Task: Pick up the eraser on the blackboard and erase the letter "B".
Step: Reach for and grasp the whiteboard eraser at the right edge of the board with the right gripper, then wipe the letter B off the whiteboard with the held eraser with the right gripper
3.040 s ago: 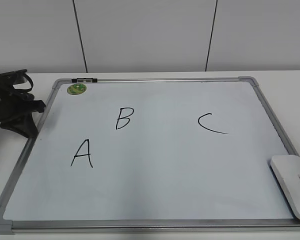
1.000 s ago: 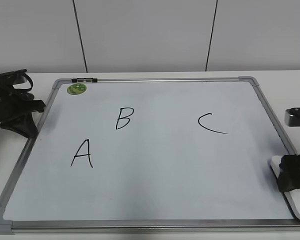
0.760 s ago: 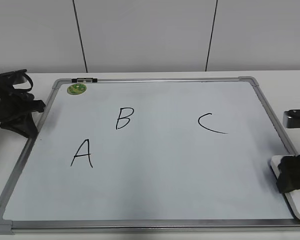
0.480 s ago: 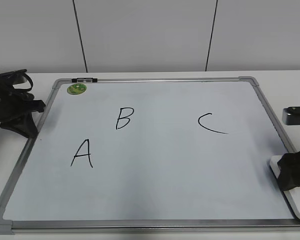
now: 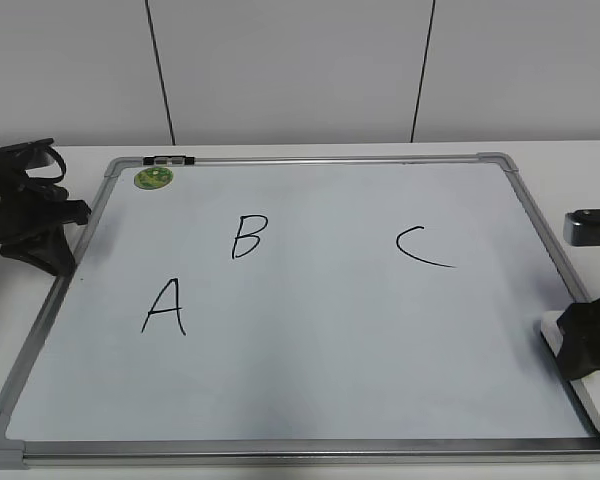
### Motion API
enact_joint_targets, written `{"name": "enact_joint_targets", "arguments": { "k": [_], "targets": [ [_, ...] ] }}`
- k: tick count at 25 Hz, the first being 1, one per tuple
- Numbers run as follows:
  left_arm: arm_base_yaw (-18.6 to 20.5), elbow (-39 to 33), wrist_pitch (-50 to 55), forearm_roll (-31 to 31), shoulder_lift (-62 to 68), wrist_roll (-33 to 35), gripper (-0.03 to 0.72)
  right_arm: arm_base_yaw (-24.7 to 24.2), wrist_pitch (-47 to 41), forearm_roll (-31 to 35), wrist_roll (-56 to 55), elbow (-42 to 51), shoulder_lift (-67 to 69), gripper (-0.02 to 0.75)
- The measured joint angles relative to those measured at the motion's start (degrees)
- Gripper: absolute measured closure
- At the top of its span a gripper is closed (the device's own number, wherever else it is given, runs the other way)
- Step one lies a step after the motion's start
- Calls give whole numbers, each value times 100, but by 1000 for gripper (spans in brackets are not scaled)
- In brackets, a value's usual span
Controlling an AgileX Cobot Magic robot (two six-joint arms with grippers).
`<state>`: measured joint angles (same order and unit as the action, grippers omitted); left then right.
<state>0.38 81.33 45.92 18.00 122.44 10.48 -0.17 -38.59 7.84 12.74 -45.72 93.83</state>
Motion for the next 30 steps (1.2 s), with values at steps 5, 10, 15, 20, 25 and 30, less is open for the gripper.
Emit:
{"name": "enact_joint_targets", "arguments": {
  "k": [5,10,15,20,25,30],
  "targets": [
    [0,0,0,0,0,0,648,0,-271,0,0,-275,-117,203],
    [0,0,11,12,0,0,648,11,-801,85,0,-686,-224,203],
    [0,0,11,35,0,0,647,448,-1159,65,0,-1201,-224,203],
    [0,0,11,36,0,0,647,1156,-1529,66,4,-1932,-103,203],
    [0,0,11,46,0,0,647,1761,-1838,66,-28,-2857,456,203],
    [0,0,11,59,0,0,647,2176,-1928,32,-40,-3841,1180,203]
  ]
}}
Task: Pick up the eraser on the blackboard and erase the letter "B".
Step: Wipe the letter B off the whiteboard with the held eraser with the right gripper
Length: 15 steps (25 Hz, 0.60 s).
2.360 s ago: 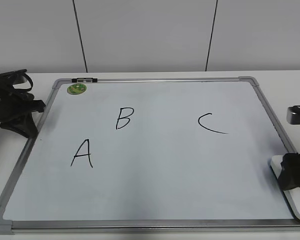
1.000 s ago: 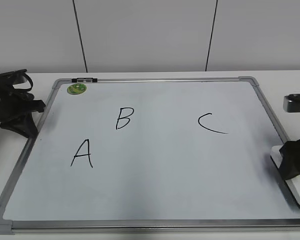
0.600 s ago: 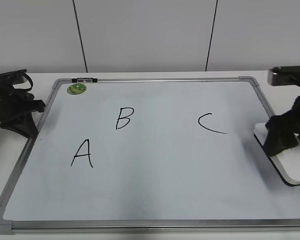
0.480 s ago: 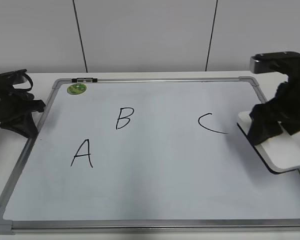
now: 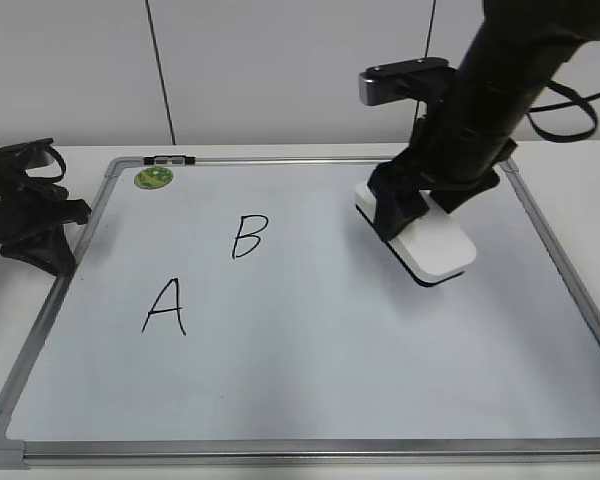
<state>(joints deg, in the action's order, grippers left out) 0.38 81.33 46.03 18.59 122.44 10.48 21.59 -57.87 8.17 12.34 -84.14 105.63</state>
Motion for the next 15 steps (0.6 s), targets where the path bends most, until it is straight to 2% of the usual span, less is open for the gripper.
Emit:
{"name": "enact_joint_targets", "arguments": {
  "k": [15],
  "targets": [
    [0,14,29,29,0,0,647,561,-48,-80,-12,-2568,2156,204]
  ]
}}
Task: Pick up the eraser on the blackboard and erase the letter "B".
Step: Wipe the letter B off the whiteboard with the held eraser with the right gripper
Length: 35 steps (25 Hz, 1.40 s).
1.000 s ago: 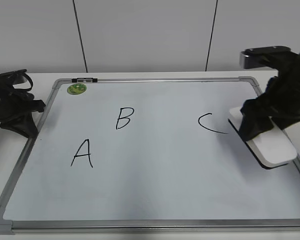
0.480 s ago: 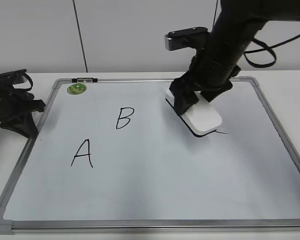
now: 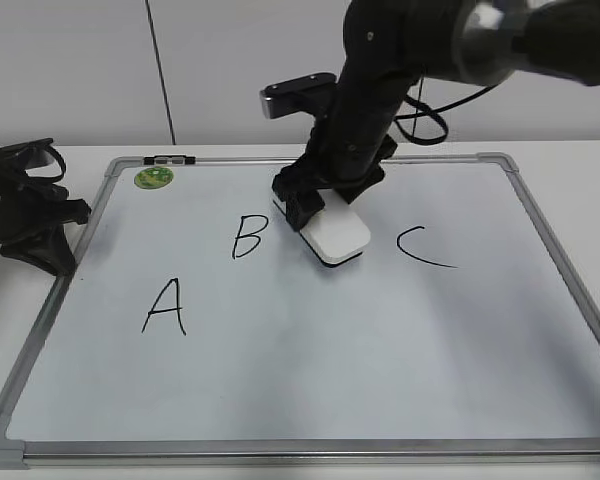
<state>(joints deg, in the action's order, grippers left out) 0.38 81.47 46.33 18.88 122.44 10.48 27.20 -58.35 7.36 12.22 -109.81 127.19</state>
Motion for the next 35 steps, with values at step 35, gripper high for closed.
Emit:
{"name": "enact_joint_targets", "arguments": {
  "k": [35],
  "targets": [
    [0,0,16,26,0,0,642,811,1280,-435,-10,-1205,1454,205]
  ]
}}
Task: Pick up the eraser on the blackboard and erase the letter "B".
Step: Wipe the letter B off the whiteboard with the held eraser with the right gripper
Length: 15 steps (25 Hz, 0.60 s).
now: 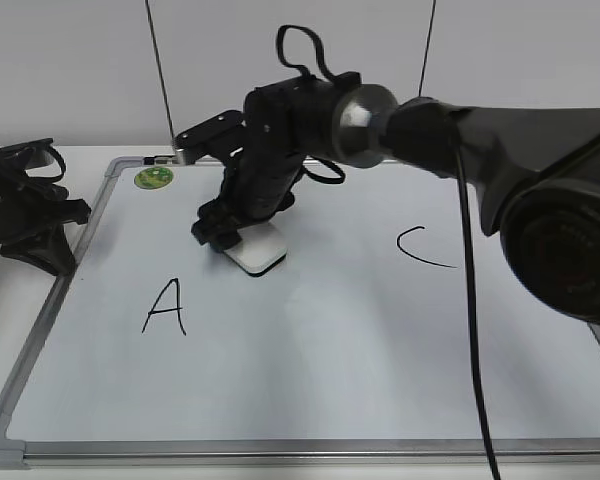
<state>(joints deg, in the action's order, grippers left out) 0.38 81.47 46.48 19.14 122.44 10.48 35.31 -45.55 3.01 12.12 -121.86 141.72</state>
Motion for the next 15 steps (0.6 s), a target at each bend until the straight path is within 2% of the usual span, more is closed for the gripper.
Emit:
{"name": "enact_joint_targets", "arguments": {
  "k": [5,9,15],
  "targets": [
    [0,0,0,12,0,0,642,381,9,-35,43,0,4,205],
    [0,0,0,12,0,0,642,407,22,-218,-33,0,4,205],
    [0,0,0,23,0,0,642,330,11,-852,-852,0,4,205]
  ]
}}
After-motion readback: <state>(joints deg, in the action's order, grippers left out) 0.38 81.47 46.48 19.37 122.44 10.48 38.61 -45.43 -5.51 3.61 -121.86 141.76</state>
